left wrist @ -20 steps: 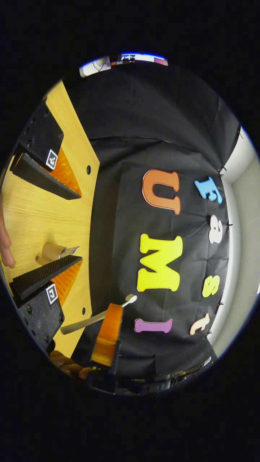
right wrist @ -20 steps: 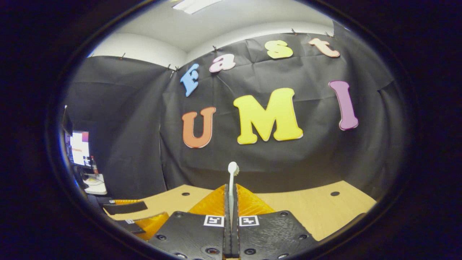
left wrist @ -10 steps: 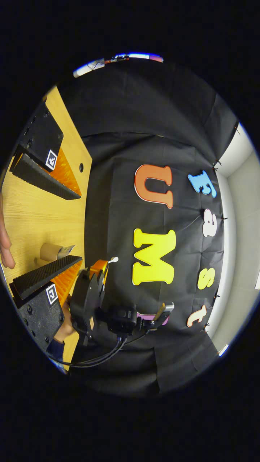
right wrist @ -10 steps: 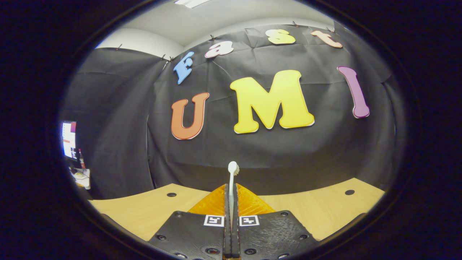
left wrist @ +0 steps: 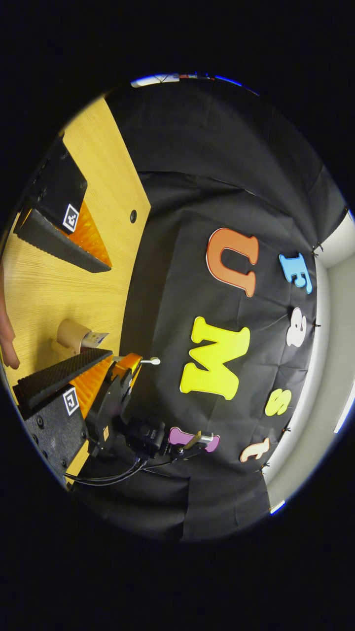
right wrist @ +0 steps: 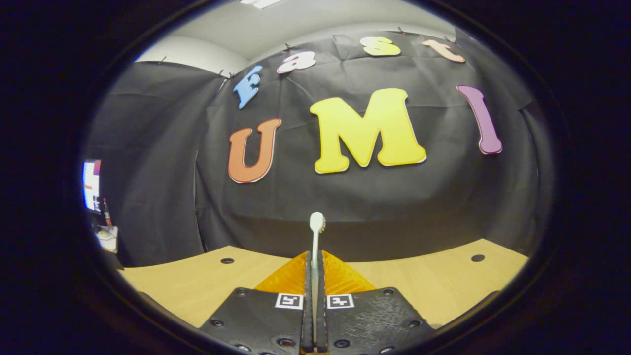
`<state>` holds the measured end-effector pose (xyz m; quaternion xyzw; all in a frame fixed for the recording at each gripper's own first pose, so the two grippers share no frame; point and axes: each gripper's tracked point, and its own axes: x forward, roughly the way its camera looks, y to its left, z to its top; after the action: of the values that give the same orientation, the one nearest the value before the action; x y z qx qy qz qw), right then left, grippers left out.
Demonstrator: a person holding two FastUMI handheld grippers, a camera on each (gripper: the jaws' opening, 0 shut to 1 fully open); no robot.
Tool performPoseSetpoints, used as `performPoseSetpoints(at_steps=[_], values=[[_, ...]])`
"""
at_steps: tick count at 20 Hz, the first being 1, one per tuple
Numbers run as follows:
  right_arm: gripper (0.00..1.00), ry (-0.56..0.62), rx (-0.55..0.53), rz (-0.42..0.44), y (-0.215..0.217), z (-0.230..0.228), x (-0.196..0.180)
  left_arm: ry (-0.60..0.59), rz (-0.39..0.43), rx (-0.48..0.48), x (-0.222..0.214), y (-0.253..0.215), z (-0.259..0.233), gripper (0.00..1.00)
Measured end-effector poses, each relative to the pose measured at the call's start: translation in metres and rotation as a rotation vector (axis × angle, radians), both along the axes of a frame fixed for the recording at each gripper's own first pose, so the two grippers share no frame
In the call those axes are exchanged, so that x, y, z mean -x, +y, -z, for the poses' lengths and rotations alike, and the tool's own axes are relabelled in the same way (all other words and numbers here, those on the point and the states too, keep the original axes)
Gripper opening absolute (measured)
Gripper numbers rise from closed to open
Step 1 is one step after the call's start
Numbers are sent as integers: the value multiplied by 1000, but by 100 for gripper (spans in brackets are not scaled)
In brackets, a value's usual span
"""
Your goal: Put the toothbrush and toothpaste on the desktop into the cup, then pick up the cup and place it on the coaster on the desktop.
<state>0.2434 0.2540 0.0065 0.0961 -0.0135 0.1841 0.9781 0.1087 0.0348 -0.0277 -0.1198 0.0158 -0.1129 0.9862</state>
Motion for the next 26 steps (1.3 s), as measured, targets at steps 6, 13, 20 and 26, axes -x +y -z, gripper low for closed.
performPoseSetpoints(at_steps=[6,13,20,26], values=[[45,-55,33,-25,2,-11,18,12,23,-16,2,-12,10,98],[96,-163,162,-33,-16,-21,63,52,1,-77,-6,-12,23,98],[94,-171,143,-13,-84,-3,130,113,-11,-99,-11,-29,40,98],[94,-161,119,53,-173,17,192,195,22,-53,-9,-78,58,98]])
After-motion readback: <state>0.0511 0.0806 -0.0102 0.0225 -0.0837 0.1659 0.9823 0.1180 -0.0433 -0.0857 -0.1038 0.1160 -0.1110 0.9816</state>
